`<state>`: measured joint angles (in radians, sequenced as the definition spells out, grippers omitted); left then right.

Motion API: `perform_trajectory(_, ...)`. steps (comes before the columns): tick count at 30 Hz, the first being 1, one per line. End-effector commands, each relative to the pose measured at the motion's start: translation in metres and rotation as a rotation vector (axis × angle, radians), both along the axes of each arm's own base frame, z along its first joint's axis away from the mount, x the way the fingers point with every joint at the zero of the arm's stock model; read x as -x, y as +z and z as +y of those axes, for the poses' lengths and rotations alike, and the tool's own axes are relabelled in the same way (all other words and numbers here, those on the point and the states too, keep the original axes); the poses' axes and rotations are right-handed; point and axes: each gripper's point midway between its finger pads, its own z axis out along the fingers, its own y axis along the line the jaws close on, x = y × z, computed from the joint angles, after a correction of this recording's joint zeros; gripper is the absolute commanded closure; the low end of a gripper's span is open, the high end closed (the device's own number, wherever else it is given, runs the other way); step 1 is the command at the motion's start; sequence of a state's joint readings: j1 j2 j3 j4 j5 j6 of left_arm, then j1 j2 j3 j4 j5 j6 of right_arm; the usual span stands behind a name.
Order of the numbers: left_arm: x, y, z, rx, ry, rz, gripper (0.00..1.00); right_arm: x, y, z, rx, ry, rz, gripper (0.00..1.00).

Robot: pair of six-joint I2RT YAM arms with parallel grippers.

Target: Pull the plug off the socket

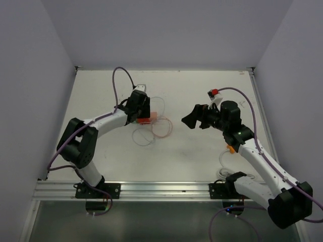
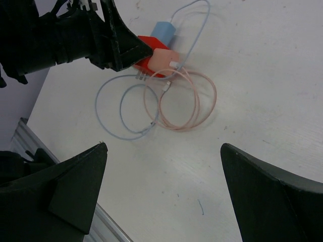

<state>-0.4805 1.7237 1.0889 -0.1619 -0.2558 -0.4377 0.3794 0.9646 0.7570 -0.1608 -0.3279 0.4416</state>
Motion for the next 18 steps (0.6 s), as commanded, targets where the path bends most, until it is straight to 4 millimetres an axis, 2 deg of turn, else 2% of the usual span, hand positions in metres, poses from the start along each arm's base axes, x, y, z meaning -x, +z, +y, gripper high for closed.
perform_trajectory(1,0.025,0.009,-0.025,0.084,-0.074,0.004,0.46,0.002,0.001,0.02,-0.071,0.088,0.025,0.01)
perform_trajectory(6,0.046,0.016,-0.05,0.175,-0.128,-0.01,0.46,-0.003,-0.013,0.033,-0.096,0.098,0.109,0.01)
perform_trajectory(12,0.053,0.019,-0.06,0.253,-0.126,-0.024,0.46,-0.013,-0.008,0.055,-0.12,0.079,0.136,0.01)
perform_trajectory(14,0.057,0.015,-0.06,0.264,-0.125,-0.011,0.46,-0.021,-0.013,0.061,-0.134,0.048,0.18,0.01)
perform_trajectory(16,0.053,0.02,-0.064,0.288,-0.127,-0.035,0.45,-0.028,-0.014,0.066,-0.149,0.032,0.209,0.01)
perform_trajectory(18,0.054,0.02,-0.065,0.294,-0.129,-0.033,0.45,-0.037,-0.027,0.071,-0.16,0.002,0.264,0.01)
